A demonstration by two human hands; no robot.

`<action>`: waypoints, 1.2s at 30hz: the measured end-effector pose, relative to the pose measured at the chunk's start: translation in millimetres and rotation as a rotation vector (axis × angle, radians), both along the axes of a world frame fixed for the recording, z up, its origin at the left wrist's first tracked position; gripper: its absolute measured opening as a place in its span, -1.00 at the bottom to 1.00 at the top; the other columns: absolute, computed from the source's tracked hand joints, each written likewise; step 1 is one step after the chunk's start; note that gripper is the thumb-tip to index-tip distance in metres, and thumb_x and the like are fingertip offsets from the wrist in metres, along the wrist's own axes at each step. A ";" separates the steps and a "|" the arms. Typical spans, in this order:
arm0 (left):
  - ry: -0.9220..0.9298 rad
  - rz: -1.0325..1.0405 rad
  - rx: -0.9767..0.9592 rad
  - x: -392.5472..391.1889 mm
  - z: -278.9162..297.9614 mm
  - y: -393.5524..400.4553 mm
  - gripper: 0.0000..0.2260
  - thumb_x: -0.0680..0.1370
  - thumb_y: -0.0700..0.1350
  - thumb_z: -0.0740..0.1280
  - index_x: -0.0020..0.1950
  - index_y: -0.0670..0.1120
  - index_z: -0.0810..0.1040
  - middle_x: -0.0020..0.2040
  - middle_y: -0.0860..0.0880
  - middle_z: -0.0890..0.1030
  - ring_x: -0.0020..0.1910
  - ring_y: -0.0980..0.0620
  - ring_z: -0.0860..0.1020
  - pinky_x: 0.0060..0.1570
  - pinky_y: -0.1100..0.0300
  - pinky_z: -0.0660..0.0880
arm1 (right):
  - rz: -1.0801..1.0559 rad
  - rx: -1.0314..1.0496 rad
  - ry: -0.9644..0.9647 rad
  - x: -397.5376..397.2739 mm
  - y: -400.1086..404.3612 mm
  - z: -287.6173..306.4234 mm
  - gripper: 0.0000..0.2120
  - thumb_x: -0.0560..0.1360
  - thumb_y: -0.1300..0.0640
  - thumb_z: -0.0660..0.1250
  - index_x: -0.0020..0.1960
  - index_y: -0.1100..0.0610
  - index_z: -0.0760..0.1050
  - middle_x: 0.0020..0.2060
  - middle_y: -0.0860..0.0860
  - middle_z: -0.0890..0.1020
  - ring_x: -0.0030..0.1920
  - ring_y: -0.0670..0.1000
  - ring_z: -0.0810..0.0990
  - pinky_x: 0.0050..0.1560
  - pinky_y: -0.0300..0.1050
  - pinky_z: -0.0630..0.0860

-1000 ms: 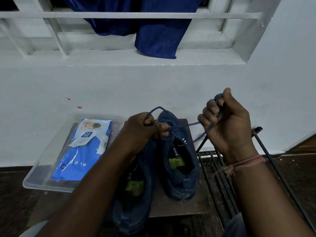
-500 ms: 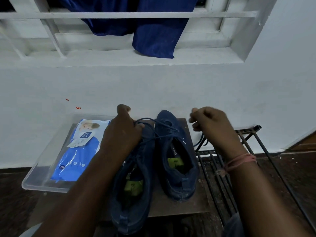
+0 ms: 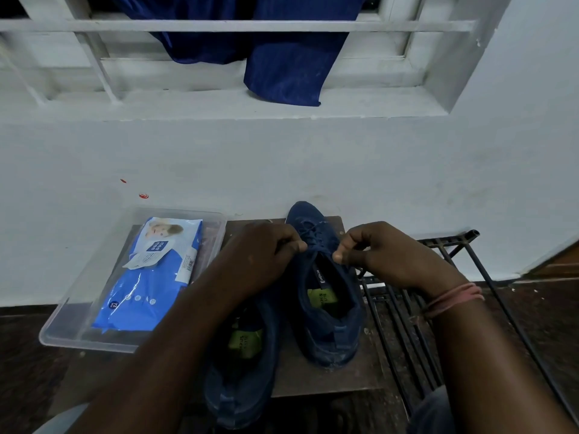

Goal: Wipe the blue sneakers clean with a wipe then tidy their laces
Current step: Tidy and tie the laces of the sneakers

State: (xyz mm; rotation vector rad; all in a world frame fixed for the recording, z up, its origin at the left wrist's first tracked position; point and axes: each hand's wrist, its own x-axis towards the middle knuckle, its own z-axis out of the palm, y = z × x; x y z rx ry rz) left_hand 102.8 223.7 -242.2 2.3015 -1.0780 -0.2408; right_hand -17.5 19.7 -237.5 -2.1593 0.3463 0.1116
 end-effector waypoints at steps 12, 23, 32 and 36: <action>0.071 0.100 0.123 3.4 4.7 5.2 -0.67 0.60 0.12 0.36 -0.35 0.07 0.56 -0.40 0.13 0.57 -0.34 0.20 0.52 -0.27 0.22 0.35 | 0.004 0.072 0.093 -4.0 -6.2 -1.6 -0.51 0.55 -0.24 0.19 -0.09 0.19 0.59 -0.15 0.11 0.67 -0.12 0.07 0.60 0.18 0.27 0.51; 1.157 -0.099 -0.825 -14.3 15.6 -7.1 -0.75 0.69 -0.10 0.18 -0.03 -0.18 0.58 0.01 -0.16 0.64 0.09 -0.12 0.61 0.21 0.03 0.58 | -0.152 1.145 -0.232 15.8 16.3 3.8 -0.78 0.65 0.13 0.20 -0.06 0.19 0.54 -0.14 0.17 0.64 -0.07 0.15 0.63 0.17 0.05 0.56; 1.109 0.219 -0.968 -6.1 -11.5 -23.6 -0.73 0.74 -0.06 0.12 -0.11 -0.11 0.42 -0.32 0.00 0.31 -0.41 0.12 0.22 -0.35 0.22 0.31 | -0.509 1.214 -0.134 21.9 17.7 -1.0 -0.73 0.65 0.05 0.27 -0.17 0.18 0.48 -0.41 0.00 0.32 -0.45 -0.04 0.23 -0.34 -0.15 0.39; 1.079 0.310 -0.932 -2.1 -14.1 -25.1 -0.72 0.75 -0.12 0.11 -0.13 -0.12 0.42 -0.35 0.00 0.34 -0.43 0.12 0.23 -0.38 0.22 0.30 | -0.500 1.164 -0.112 21.7 19.3 -3.2 -0.74 0.65 0.09 0.26 -0.17 0.19 0.49 -0.41 0.01 0.33 -0.46 -0.05 0.23 -0.33 -0.14 0.36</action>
